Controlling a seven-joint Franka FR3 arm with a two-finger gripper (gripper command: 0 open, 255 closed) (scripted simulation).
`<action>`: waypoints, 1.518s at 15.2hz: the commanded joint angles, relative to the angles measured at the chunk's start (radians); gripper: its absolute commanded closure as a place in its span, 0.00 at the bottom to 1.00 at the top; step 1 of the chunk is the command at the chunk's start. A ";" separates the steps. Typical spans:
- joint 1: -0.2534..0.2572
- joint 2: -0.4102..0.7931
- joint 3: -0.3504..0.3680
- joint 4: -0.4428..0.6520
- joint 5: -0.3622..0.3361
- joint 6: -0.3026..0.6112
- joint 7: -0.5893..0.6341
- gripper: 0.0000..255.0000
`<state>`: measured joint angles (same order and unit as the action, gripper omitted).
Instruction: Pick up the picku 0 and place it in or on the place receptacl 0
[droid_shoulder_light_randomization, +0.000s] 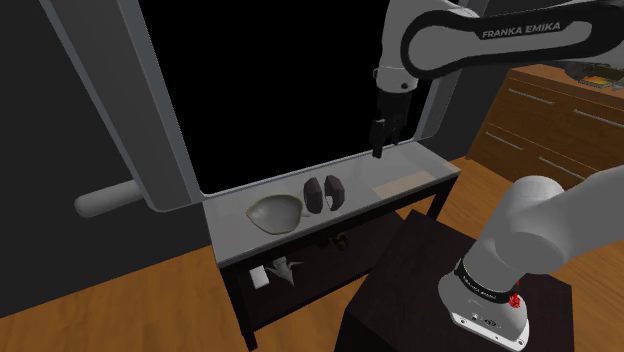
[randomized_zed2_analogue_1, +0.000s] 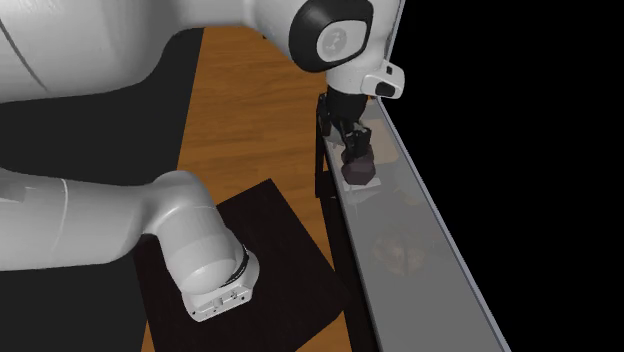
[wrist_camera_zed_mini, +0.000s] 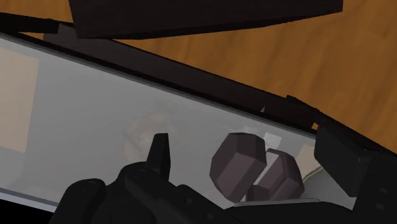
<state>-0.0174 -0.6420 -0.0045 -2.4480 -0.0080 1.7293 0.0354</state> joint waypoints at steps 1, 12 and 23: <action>-0.002 0.060 0.013 -0.007 0.002 0.078 0.029 0.00; -0.020 0.449 0.068 0.078 -0.028 0.428 0.191 0.00; -0.026 0.576 0.071 0.061 -0.051 0.577 0.227 0.00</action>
<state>-0.0431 -0.0678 0.0660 -2.3817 -0.0583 2.2995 0.2612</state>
